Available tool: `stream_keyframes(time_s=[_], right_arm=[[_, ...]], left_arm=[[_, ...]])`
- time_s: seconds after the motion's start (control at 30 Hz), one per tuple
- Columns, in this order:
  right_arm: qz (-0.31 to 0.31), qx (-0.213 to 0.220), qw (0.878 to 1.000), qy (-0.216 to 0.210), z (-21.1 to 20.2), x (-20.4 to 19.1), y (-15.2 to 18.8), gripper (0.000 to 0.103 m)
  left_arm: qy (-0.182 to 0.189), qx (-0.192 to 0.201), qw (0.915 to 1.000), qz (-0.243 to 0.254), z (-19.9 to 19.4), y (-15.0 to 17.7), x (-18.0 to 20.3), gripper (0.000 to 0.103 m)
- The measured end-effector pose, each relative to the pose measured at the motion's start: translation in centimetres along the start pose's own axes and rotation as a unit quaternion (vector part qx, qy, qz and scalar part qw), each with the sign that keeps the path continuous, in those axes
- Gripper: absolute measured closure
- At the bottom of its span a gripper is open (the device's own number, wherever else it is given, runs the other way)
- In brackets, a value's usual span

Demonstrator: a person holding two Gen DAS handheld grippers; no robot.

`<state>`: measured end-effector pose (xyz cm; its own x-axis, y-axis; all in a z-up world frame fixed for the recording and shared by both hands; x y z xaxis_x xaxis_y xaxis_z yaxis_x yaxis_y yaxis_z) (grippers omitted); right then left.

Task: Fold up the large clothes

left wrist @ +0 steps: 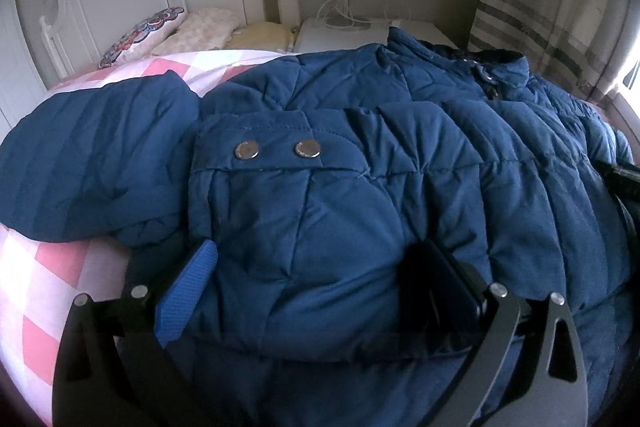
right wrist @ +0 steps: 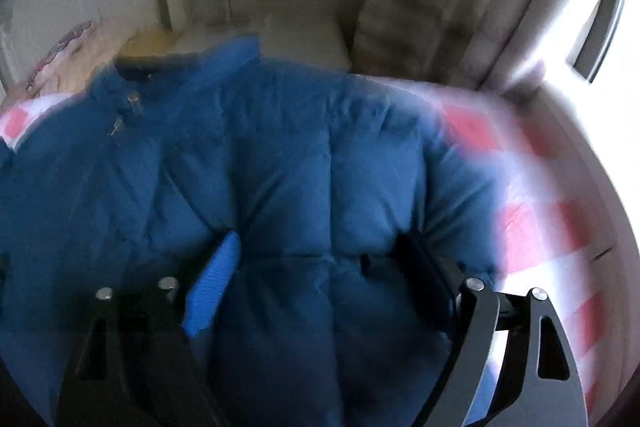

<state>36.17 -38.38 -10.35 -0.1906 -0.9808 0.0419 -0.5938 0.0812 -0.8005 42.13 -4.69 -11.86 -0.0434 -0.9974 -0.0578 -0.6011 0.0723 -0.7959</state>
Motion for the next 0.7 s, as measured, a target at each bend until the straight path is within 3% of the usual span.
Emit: stream_keyframes(time_s=[0.07, 0.13, 0.23, 0.3, 0.4, 0.47, 0.53, 0.6, 0.67, 0.7], right_arm=[[0.041, 0.013, 0.999, 0.004, -2.4, 0.4, 0.0, 0.021], [0.054, 0.047, 0.997, -0.042, -5.6, -0.7, 0.7, 0.018], [-0.014, 0.044, 0.996, -0.074, -8.4, -4.3, 4.0, 0.016], [-0.078, 0.024, 0.995, -0.058, -7.9, -6.4, 6.4, 0.015], [-0.073, 0.018, 0.996, -0.043, -8.6, -6.4, 5.8, 0.016], [-0.059, 0.052, 0.997, -0.026, -10.7, -6.3, 5.1, 0.016], [-0.053, 0.079, 0.995, -0.030, -12.2, -6.3, 5.4, 0.014], [-0.060, 0.063, 0.996, -0.037, -11.5, -6.2, 6.6, 0.014], [-0.046, 0.033, 0.998, -0.038, -9.9, -5.6, 7.7, 0.014], [-0.025, 0.041, 0.998, -0.040, -10.1, -5.0, 7.3, 0.014]], left_arm=[[0.004, 0.000, 1.0000, -0.003, 0.0, 0.0, -0.1, 0.002], [0.008, 0.001, 0.9999, -0.007, 0.0, -0.1, -0.3, 0.002], [0.015, 0.006, 0.9997, -0.018, -0.2, -0.1, -0.6, 0.002], [0.022, 0.011, 0.9994, -0.025, -0.4, -0.2, -0.8, 0.002], [0.033, 0.031, 0.9979, -0.048, -1.2, -0.5, -1.8, 0.003], [0.039, 0.064, 0.9931, -0.090, -2.9, -1.1, -3.9, 0.004], [-0.009, 0.099, 0.9845, -0.145, -5.1, -1.7, -7.9, 0.004], [-0.028, 0.108, 0.9686, -0.222, -6.7, -1.8, -12.6, 0.004], [-0.047, 0.115, 0.9362, -0.329, -8.5, -1.1, -19.0, 0.004], [-0.052, 0.117, 0.9209, -0.368, -9.1, -0.7, -21.6, 0.004]])
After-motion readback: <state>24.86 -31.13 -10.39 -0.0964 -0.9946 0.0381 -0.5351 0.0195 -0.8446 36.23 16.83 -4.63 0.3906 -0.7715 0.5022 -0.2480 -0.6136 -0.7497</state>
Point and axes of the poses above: each gripper's, at about its wrist camera, not at the fingertips, and z roughly the way its jaws point, x to its right, y to its underside, the point moved 2 cm from there along z, roughly the way its jaws point, and after that the axes turned 14 degrees about x, right-handed, at the moved point
